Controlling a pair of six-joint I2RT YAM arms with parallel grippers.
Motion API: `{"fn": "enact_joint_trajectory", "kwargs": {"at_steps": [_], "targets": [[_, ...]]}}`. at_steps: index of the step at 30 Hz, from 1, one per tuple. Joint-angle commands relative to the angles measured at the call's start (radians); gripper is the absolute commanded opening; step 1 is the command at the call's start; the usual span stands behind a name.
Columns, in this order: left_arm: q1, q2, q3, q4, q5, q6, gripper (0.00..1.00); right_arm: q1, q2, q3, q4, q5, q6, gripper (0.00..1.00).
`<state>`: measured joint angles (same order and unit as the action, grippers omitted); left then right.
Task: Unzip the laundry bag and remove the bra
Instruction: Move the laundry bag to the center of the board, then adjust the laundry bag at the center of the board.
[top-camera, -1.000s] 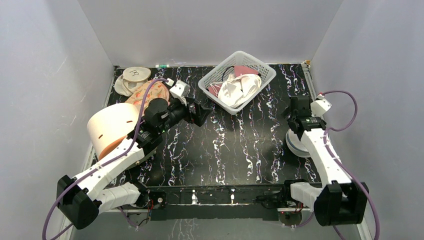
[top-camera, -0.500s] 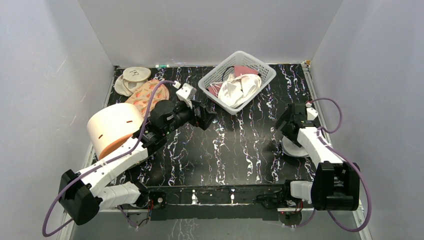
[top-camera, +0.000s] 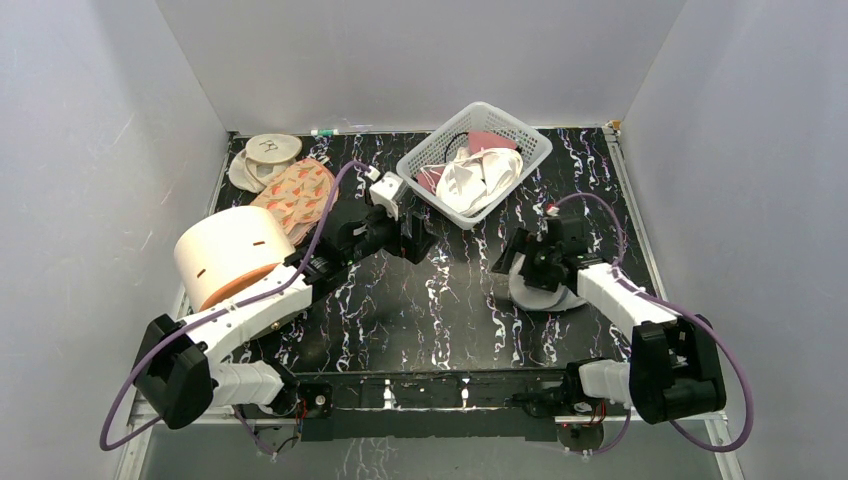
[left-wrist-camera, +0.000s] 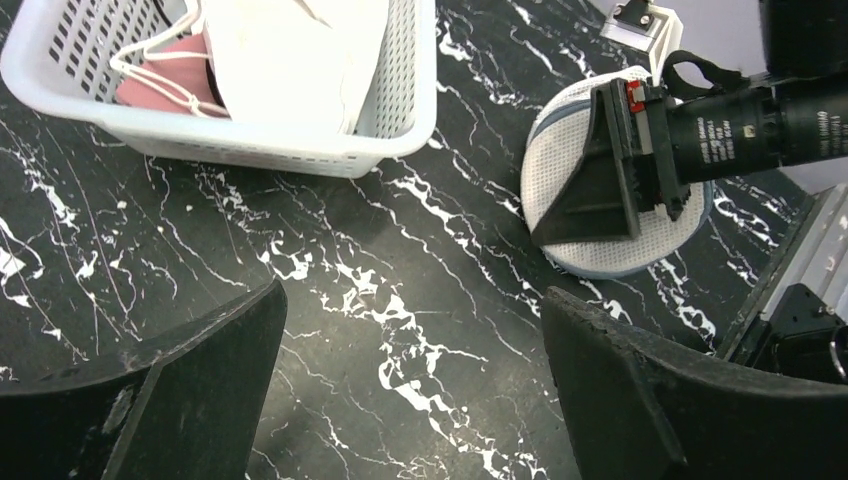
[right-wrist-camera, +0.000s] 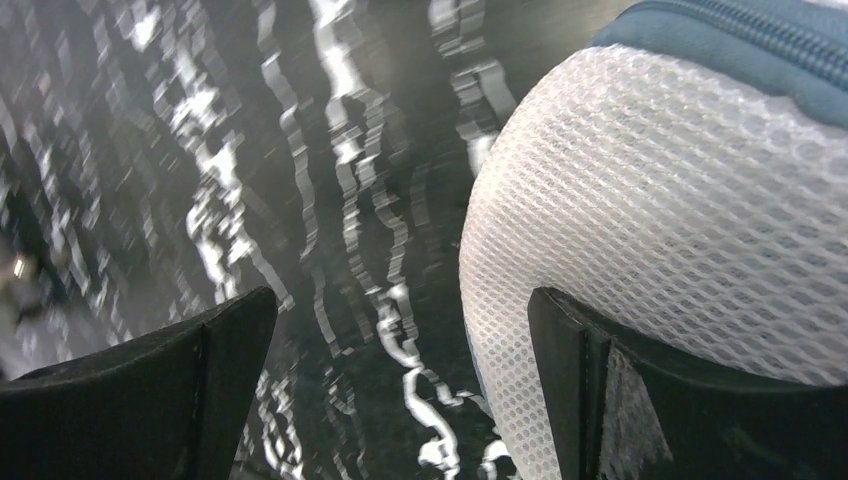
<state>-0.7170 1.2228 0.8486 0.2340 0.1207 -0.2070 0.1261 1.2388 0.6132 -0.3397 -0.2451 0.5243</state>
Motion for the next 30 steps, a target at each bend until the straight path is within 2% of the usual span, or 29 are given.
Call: {"fn": "enact_joint_trajectory", "kwargs": {"at_steps": [1,7,11,12,14,18,20,22,29,30], "targets": [[-0.004,0.008,0.027,-0.008,-0.012,0.032,0.98,0.138,0.011,0.029,0.073,-0.191,-0.017,0.98],[-0.005,-0.039,0.009,-0.006,-0.085,0.079,0.98,0.342,0.014,0.079,0.181,-0.353,0.037,0.98],[-0.005,-0.103,-0.033,0.026,-0.154,0.085,0.98,0.420,0.020,0.183,0.106,-0.355,0.010,0.98],[-0.004,-0.112,-0.038,0.030,-0.165,0.087,0.98,0.425,0.015,0.219,0.045,-0.320,-0.011,0.98],[-0.005,-0.120,-0.039,0.028,-0.179,0.089,0.98,0.426,-0.008,0.295,-0.102,-0.126,-0.043,0.98],[-0.005,-0.114,-0.028,0.020,-0.168,0.084,0.98,0.416,-0.083,0.382,-0.319,0.368,-0.010,0.98],[-0.006,-0.108,-0.030,0.023,-0.160,0.083,0.98,0.386,-0.110,0.404,-0.411,0.559,0.035,0.98],[-0.005,-0.100,-0.024,0.017,-0.156,0.080,0.98,0.316,-0.131,0.411,-0.424,0.559,0.039,0.98],[-0.005,-0.099,-0.022,0.018,-0.136,0.067,0.98,-0.064,-0.192,0.304,-0.424,0.559,0.039,0.98],[-0.005,-0.096,-0.022,0.017,-0.135,0.067,0.98,-0.081,-0.184,0.285,-0.424,0.559,0.039,0.98]]}}
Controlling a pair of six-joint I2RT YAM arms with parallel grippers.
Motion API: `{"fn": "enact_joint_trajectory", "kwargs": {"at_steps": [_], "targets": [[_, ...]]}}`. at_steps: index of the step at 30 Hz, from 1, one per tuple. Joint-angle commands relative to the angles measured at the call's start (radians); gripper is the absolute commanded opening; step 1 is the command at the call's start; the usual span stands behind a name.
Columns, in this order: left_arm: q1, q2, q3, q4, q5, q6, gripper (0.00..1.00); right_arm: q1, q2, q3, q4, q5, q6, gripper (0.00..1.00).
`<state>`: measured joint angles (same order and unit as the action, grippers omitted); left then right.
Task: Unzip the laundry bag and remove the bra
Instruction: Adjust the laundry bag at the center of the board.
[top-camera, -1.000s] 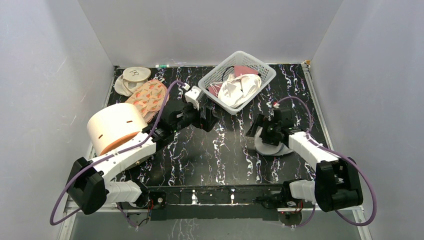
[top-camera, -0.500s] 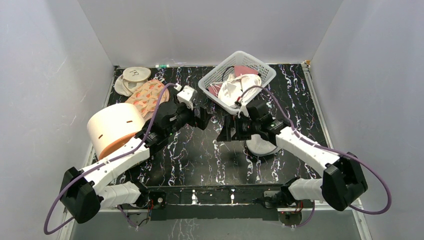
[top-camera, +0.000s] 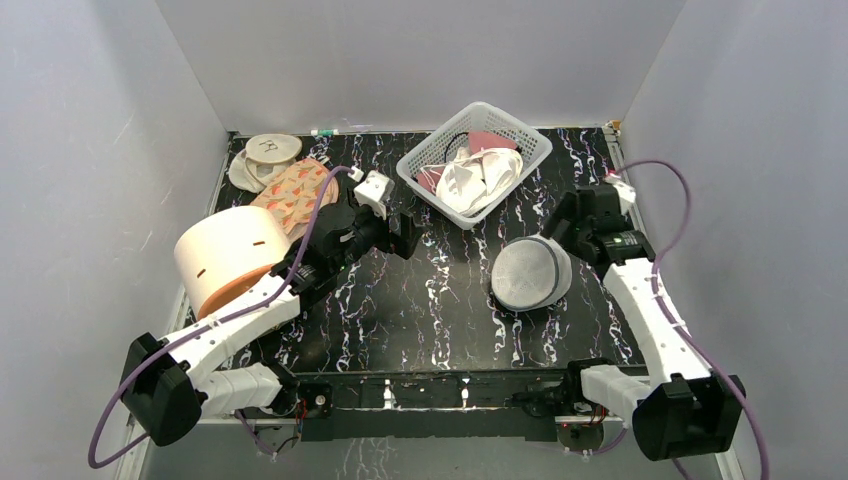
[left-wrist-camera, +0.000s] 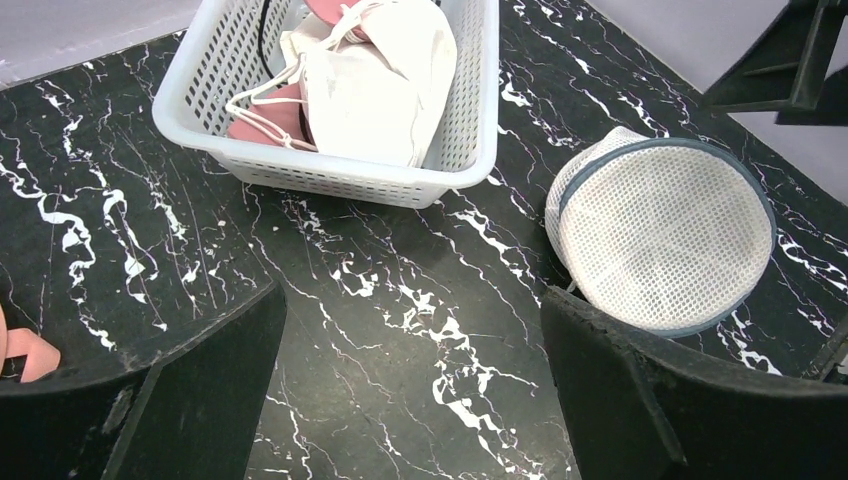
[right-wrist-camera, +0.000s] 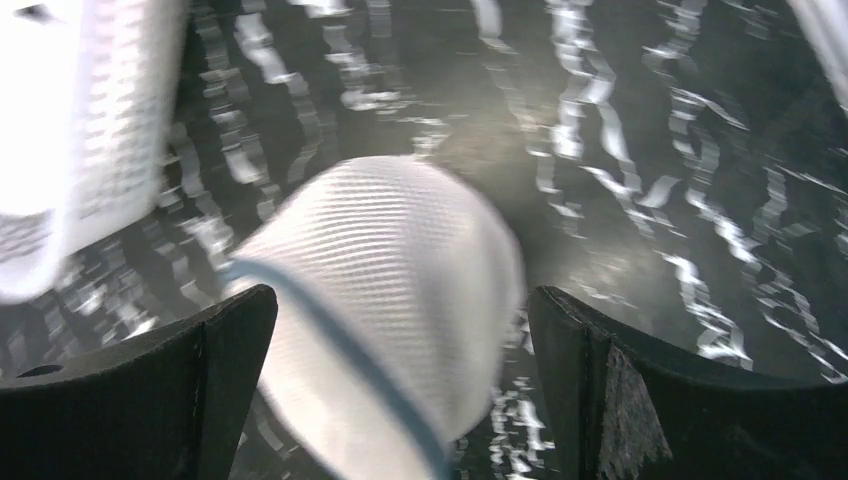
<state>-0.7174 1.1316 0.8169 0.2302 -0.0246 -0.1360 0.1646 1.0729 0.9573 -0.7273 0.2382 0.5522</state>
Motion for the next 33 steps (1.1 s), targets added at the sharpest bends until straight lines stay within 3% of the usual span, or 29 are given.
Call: {"fn": "enact_joint_trajectory", "kwargs": {"at_steps": [1,14,21,23,27,28,29,33], "targets": [[-0.005,0.000,0.013,0.017,0.010,-0.004,0.98,-0.135,-0.011,-0.070,-0.037,0.075,0.011,0.98],[-0.004,0.024,0.030,0.001,0.041,-0.007,0.98,-0.097,0.074,-0.290,-0.037,0.075,0.011,0.98],[-0.005,0.056,0.036,-0.004,0.047,-0.010,0.98,0.077,0.142,-0.212,-0.037,0.075,0.011,0.98],[-0.004,0.051,0.010,0.023,0.028,-0.008,0.98,0.134,0.083,-0.141,-0.037,0.075,0.011,0.98],[-0.005,0.048,0.016,0.019,0.023,-0.001,0.98,0.133,-0.053,-0.065,-0.037,0.075,0.011,0.98],[-0.004,0.044,0.019,0.016,0.019,0.002,0.98,0.133,-0.093,-0.069,0.345,-0.082,-0.271,0.99],[-0.005,0.041,0.024,0.008,0.016,0.004,0.98,0.133,-0.114,-0.079,0.350,-0.424,-0.222,0.98],[-0.005,0.019,0.012,0.018,0.014,0.006,0.98,0.131,-0.064,-0.129,0.511,-0.617,-0.270,0.98]]}}
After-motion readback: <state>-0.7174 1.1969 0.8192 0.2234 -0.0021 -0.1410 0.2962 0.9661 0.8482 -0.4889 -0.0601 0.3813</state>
